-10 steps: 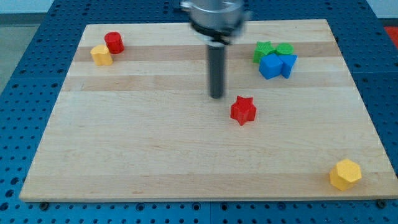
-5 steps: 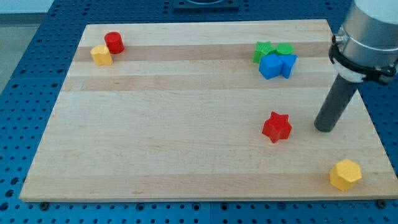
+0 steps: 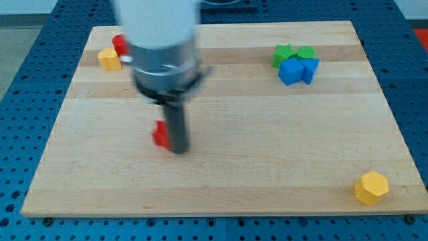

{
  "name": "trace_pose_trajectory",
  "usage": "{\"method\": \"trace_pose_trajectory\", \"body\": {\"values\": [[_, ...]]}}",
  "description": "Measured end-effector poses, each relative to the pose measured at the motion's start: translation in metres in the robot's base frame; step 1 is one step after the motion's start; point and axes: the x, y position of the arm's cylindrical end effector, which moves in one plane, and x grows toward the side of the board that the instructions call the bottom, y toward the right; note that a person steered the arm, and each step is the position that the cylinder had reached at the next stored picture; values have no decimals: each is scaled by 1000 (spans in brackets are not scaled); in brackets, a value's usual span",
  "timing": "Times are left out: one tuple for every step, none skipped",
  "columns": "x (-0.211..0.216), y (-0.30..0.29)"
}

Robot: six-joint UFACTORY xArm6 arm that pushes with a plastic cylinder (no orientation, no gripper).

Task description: Move the red star to the red circle and the yellow heart

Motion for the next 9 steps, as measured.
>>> {"method": "trace_pose_trajectory", "body": {"values": [[-40, -70], [-82, -77], [-52, -109], [-50, -73], [-52, -54], [-124, -79], [-165, -95], [-163, -171], [-137, -180]]}}
